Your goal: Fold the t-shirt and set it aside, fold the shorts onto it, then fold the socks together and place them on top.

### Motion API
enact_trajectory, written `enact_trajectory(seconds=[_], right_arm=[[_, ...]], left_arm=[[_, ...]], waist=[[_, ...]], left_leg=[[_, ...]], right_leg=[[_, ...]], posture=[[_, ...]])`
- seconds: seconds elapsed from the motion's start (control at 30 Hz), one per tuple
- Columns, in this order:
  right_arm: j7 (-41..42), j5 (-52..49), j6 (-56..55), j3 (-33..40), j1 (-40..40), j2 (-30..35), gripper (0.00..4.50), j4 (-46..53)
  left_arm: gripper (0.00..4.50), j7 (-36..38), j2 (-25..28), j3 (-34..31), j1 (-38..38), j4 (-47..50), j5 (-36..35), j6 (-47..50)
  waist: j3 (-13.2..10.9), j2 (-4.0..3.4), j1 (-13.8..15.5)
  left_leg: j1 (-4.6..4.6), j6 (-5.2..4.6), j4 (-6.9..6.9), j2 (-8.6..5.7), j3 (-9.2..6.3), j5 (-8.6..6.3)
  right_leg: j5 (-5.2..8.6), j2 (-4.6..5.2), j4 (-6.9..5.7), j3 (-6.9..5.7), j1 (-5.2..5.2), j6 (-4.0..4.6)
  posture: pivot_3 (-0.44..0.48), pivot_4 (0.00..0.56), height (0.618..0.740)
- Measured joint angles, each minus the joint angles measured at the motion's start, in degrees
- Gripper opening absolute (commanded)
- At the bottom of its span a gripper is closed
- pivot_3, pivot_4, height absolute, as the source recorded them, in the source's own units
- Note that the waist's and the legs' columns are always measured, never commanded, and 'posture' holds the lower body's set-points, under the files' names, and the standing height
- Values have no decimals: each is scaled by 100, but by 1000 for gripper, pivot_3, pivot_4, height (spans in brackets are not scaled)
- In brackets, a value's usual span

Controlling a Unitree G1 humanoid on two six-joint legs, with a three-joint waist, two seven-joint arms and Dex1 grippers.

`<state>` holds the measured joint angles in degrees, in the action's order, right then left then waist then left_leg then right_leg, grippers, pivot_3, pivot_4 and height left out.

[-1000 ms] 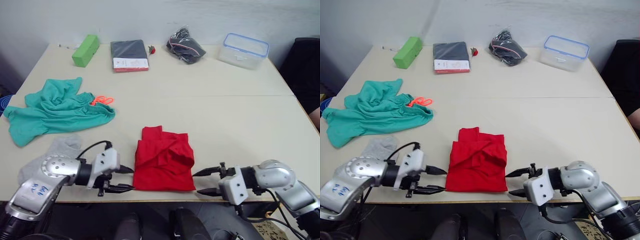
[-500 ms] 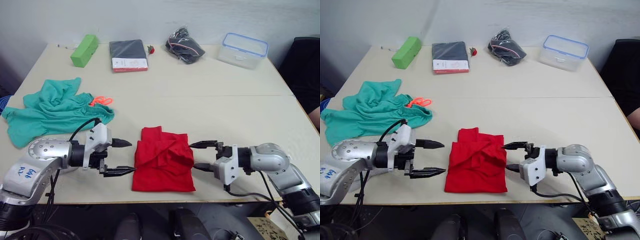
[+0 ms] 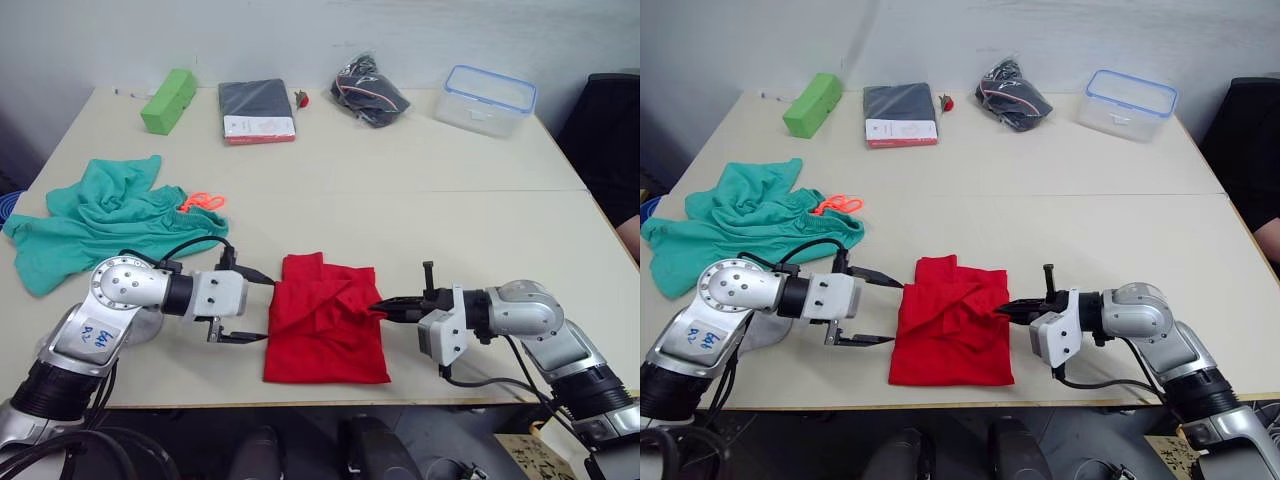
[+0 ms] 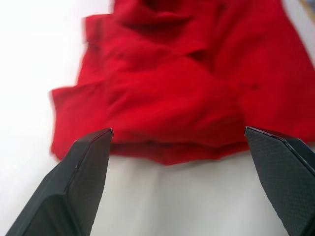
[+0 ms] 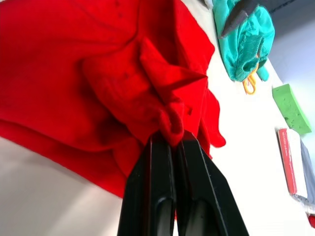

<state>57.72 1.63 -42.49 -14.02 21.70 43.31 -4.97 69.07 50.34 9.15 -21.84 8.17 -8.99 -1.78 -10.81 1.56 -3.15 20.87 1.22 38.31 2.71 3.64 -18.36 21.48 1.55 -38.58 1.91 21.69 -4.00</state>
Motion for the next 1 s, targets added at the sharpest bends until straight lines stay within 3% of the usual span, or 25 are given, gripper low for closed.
enact_trajectory(seconds=[0.13,0.23,0.63,0.8,1.0], right_arm=[[15,-25,152,-7,22,-3,44,14],[14,-64,263,-10,19,-10,0,30],[65,-239,684,-31,-4,-45,0,325],[311,-960,1657,-27,-5,-48,0,651],[387,-2281,4433,97,319,-232,0,892]], left_arm=[[4500,236,-23,273,-237,-243,304,-625],[3874,285,-209,333,-414,-501,373,-778],[28,368,-493,446,-582,-1043,490,-954],[28,286,-842,297,-747,-1102,41,32],[28,-242,-1042,-189,-962,-1068,-966,2890]], waist=[[0,0,10],[0,0,10],[0,0,7],[0,0,17],[0,0,-13]], left_leg=[[0,-1,1,-1,0,0],[1,-1,2,0,0,0],[-1,-1,3,0,0,0],[2,-1,8,1,-5,0],[4,-1,12,2,-11,1]], right_leg=[[0,1,-2,0,0,0],[0,1,-3,0,1,0],[0,2,-8,0,2,0],[0,4,-12,-3,2,-1],[0,2,-21,-7,3,-1]], posture=[[0,150,740],[0,150,740],[0,150,740],[0,150,740],[0,150,740]])
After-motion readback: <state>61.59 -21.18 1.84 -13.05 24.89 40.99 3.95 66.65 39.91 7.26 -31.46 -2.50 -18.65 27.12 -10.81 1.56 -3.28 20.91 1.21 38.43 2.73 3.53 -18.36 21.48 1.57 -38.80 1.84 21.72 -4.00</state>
